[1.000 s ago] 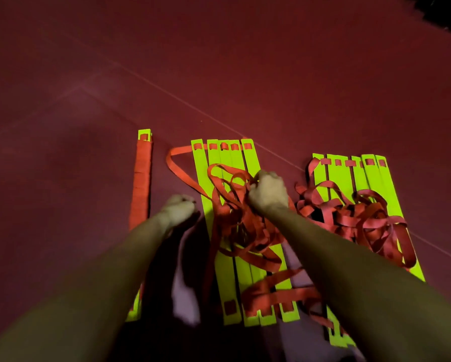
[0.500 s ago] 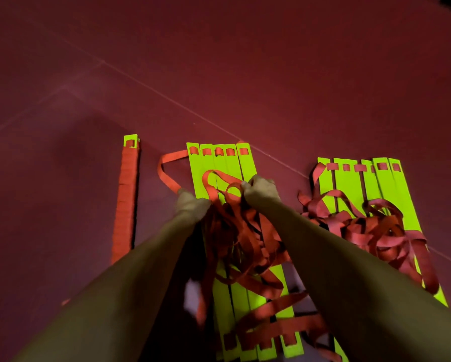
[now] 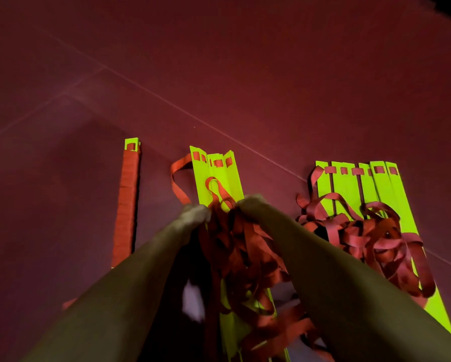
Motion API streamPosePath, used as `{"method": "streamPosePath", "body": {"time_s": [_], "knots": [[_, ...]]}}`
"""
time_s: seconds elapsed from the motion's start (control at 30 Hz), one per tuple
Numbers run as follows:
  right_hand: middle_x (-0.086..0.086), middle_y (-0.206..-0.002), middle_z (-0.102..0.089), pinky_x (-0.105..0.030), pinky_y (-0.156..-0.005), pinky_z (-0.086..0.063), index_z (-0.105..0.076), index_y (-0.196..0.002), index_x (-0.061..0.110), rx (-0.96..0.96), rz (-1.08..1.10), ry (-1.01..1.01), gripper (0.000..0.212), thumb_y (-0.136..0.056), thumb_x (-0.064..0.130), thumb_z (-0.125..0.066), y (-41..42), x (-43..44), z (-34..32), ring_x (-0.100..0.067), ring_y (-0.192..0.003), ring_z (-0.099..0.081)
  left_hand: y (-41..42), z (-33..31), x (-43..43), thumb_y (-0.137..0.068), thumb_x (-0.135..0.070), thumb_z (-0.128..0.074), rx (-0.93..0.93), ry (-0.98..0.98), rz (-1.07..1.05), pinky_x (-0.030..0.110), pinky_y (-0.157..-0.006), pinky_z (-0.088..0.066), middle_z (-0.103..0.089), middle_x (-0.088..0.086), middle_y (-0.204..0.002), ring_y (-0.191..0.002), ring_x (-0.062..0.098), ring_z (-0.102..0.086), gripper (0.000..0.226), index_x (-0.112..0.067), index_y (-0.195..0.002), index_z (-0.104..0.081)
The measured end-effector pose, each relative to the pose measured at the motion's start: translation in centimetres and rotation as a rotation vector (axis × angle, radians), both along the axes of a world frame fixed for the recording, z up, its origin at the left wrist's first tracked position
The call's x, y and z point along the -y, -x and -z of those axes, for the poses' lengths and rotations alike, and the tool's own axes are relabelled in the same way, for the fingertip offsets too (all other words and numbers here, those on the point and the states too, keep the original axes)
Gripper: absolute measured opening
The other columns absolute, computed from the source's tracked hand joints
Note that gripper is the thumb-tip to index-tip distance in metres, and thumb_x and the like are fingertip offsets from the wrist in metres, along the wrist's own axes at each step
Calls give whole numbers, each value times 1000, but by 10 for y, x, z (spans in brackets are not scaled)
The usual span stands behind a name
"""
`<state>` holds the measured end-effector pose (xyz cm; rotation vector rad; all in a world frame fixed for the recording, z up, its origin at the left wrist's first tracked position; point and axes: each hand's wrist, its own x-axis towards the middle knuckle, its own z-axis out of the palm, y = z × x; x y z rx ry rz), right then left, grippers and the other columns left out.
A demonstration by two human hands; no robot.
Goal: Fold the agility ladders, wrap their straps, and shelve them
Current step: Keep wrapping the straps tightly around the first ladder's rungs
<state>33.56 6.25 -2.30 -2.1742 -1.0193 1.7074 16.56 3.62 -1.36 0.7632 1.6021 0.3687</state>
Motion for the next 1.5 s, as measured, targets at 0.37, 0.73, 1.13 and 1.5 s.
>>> {"method": "streamPosePath", "body": {"time_s": [0.37,0.73,1.13,1.5], "knots": [[-7,-81,-74,-28,-62,-55,-74,-90,12,-163,109,-206,10,-90,15,-64,-3,11,-57,-20,-63,-68,-4,-54,8,-84,-35,-67,168,-37,-212,22,-66,-59,-75,9,-81,-73,24,-70,28,-10,-95,-74],[0,-101,-77,-42,-94,-55,-74,-98,22,-167,7,-598,29,-78,42,-76,-9,21,-203,-19,-96,-72,-14,-193,10,-97,-30,-61,284,-439,-139,33,-82,-60,-76,1,-95,-85,16,-73,14,-23,-108,-64],[6,-89,-65,-9,-60,-46,-61,-99,19,-212,-261,-890,4,-99,17,-58,-9,72,-394,6,-68,-63,11,-361,32,-100,-53,-49,96,-607,218,41,-96,-34,-73,-6,-108,-103,13,-65,36,-23,-103,-68],[8,-79,-62,-4,-50,-37,-62,-101,13,-114,-222,-945,19,-90,-1,-65,-4,99,-383,13,-48,-54,23,-336,40,-50,-86,-58,-338,-677,318,43,-108,-46,-70,4,-125,-121,26,-61,90,-26,-115,-75]]}}
